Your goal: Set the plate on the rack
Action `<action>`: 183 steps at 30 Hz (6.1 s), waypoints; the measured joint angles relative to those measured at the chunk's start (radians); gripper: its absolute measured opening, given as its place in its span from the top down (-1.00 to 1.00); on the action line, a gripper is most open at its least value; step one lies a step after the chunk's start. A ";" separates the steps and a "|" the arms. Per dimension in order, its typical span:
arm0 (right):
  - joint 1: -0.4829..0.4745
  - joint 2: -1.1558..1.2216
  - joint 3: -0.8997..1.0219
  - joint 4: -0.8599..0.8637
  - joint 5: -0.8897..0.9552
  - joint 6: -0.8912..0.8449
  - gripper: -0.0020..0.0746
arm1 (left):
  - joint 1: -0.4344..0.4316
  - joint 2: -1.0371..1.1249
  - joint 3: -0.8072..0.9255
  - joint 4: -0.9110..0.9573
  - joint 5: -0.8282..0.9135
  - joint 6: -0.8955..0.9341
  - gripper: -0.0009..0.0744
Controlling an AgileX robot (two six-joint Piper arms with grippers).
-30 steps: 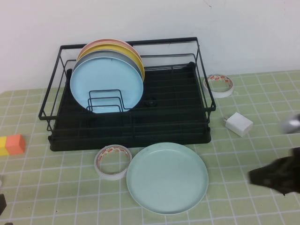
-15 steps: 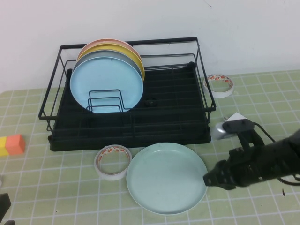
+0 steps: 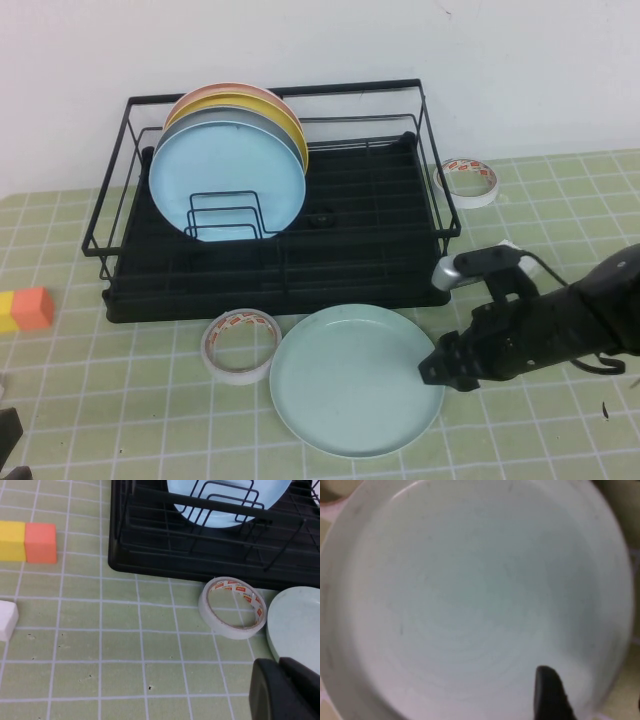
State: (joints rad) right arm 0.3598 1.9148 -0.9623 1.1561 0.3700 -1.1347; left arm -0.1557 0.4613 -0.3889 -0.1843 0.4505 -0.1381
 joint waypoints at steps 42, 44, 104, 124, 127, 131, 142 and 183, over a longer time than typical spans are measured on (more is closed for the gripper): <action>0.001 -0.050 -0.102 -0.014 0.088 -0.049 0.92 | 0.000 0.000 0.040 -0.214 -0.049 0.042 0.96; 0.003 -0.101 -0.102 -0.012 0.111 -0.046 0.92 | 0.000 0.000 0.040 -0.272 -0.049 0.062 0.87; 0.262 -1.009 -0.059 -0.820 0.442 0.348 0.90 | 0.000 0.311 -0.233 -1.482 -0.045 2.359 0.67; 0.262 -1.517 0.538 -1.235 0.422 0.716 0.93 | 0.000 0.969 -0.596 -1.509 -0.074 2.970 0.67; 0.262 -1.595 0.570 -1.281 0.398 0.761 0.93 | 0.000 1.042 -0.640 -1.513 -0.076 3.062 0.67; 0.262 -1.675 0.570 -1.344 0.388 0.824 0.93 | 0.000 1.116 -0.692 -1.513 -0.076 3.120 0.67; 0.262 -1.699 0.574 -1.405 0.382 0.920 0.93 | 0.000 1.247 -0.750 -1.515 -0.076 3.084 0.67; 0.262 -1.700 0.647 -1.455 0.162 1.060 0.93 | -0.002 0.846 -0.768 -1.532 -0.373 2.172 0.96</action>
State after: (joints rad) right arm 0.6214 0.2150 -0.3151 -0.2991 0.5318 -0.0743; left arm -0.1579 1.3070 -1.1574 -1.7160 0.0778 2.0342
